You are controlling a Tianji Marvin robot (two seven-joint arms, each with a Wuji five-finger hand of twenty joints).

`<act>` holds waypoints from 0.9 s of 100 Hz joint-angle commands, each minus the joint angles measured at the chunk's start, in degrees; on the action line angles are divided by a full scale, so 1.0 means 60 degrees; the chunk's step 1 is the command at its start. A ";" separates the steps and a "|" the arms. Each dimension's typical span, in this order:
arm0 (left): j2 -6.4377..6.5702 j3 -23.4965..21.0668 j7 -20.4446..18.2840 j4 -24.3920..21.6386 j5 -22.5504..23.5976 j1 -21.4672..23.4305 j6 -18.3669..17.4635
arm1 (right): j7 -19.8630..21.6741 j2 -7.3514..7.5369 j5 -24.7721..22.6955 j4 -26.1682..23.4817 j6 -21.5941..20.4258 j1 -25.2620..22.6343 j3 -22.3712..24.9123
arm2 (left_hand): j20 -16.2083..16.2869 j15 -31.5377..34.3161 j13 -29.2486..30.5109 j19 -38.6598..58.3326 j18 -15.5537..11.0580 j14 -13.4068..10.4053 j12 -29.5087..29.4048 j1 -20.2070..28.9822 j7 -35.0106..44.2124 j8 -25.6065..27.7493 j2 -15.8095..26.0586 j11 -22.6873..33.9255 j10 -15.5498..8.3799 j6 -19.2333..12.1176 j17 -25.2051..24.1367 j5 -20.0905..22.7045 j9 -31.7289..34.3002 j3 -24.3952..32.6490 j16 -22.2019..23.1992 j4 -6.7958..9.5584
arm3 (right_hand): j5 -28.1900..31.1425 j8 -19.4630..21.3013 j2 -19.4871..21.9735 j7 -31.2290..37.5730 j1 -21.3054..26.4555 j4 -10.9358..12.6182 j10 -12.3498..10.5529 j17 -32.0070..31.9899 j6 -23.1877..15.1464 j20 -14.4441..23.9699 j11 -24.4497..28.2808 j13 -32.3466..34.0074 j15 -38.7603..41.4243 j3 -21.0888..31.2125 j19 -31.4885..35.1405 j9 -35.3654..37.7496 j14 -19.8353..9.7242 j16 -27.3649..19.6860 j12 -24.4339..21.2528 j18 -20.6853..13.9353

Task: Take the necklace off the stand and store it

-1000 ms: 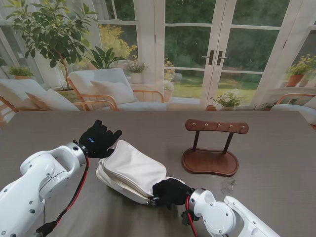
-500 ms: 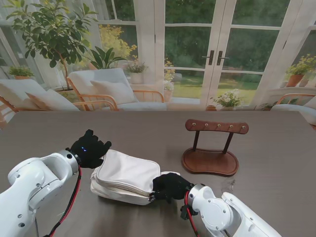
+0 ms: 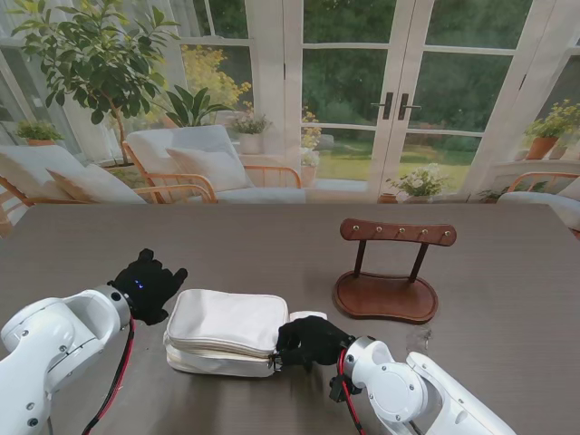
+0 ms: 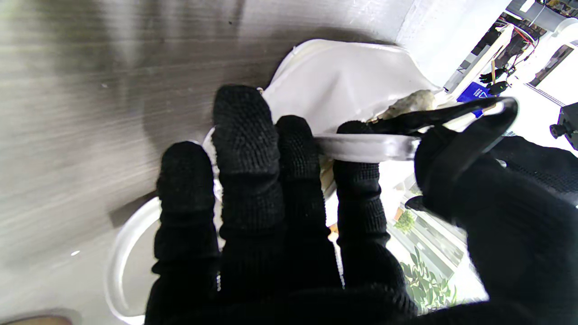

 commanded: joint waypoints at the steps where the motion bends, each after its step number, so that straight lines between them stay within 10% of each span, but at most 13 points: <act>1: -0.0034 -0.0112 0.0128 -0.0194 0.0050 0.0149 0.0077 | 0.0153 -0.0040 0.0025 -0.0032 -0.0026 -0.0091 -0.0012 | -0.0097 -0.0239 -0.0228 -0.0223 0.0010 0.0063 -0.0217 0.0025 -0.0067 -0.0080 -0.0149 -0.0189 0.0131 -0.0042 -0.0214 -0.0208 -0.0226 0.0387 -0.0142 -0.0355 | -0.0560 0.0206 0.0117 -0.0583 -0.0414 0.0404 -0.0067 0.0457 0.0388 -0.0135 -0.0400 0.0231 0.0176 0.0030 0.0430 -0.0399 0.0027 0.0069 -0.0096 -0.0101; 29: -0.0055 0.0082 0.1203 -0.0432 -0.0014 -0.0033 -0.0013 | 0.0193 -0.0032 0.0059 -0.0102 0.0036 -0.0138 0.0024 | 0.0024 -0.0163 0.0007 -0.0171 0.0107 0.0118 -0.0271 0.0584 0.0080 -0.0009 0.0397 -0.0017 0.0109 -0.0748 -0.0022 0.0112 0.0114 0.0562 -0.0096 -0.0323 | -0.0715 0.1019 0.0551 -0.1234 -0.0859 0.1112 0.0017 0.0335 0.0654 -0.0099 -0.0434 0.0005 0.0102 -0.0174 0.0367 -0.0657 0.0137 0.0042 -0.0122 -0.0016; 58: 0.0004 0.1471 0.1363 0.0575 -0.1944 -0.1311 -0.1143 | 0.0060 -0.0054 0.0010 -0.0243 0.0141 -0.0301 0.0154 | 0.0138 -0.0049 0.0084 0.0064 0.0120 0.0104 -0.0093 -0.0478 0.0274 0.0102 0.0408 0.0180 0.0055 -0.0466 0.0049 0.0662 0.0365 -0.0363 -0.0049 -0.0435 | -0.0495 0.1156 0.1080 -0.1404 -0.0935 0.1259 0.0102 0.0415 0.0645 -0.0062 -0.0494 0.0115 0.0105 -0.0200 0.0408 -0.0527 0.0244 0.0019 -0.0193 0.0087; 72: 0.0030 0.2059 0.1418 0.1047 -0.2357 -0.1759 -0.1433 | -0.0180 -0.0092 -0.0135 -0.0247 0.0130 -0.0388 0.0184 | 0.0109 -0.0079 0.0025 0.0035 0.0107 0.0096 -0.0058 -0.0818 0.0220 0.0094 0.0323 0.0179 0.0022 -0.0321 -0.0011 0.0582 0.0340 -0.0600 -0.0071 -0.0450 | -0.0360 -0.0516 0.0387 0.0387 0.0457 -0.0257 -0.0041 0.0771 0.0210 -0.0103 -0.0320 0.0611 0.0368 0.0438 0.0562 0.0079 0.0103 0.0033 -0.0162 0.0138; 90: 0.0059 0.2607 0.1066 0.1543 -0.2889 -0.2071 -0.1361 | -0.0718 -0.0205 -0.0243 -0.0158 0.0031 -0.0504 0.0171 | 0.0048 -0.0201 -0.0223 -0.0150 0.0086 0.0156 -0.0063 -0.1217 0.0055 0.0035 0.0387 0.0084 0.0094 -0.0120 -0.0225 0.0200 0.0069 -0.0906 -0.0114 -0.0455 | -0.0067 -0.0649 -0.0045 0.0956 0.1037 -0.0392 -0.0103 0.1097 -0.0085 -0.0129 -0.0248 0.0763 0.0909 0.0869 0.0703 0.0585 0.0033 0.0241 -0.0096 0.0194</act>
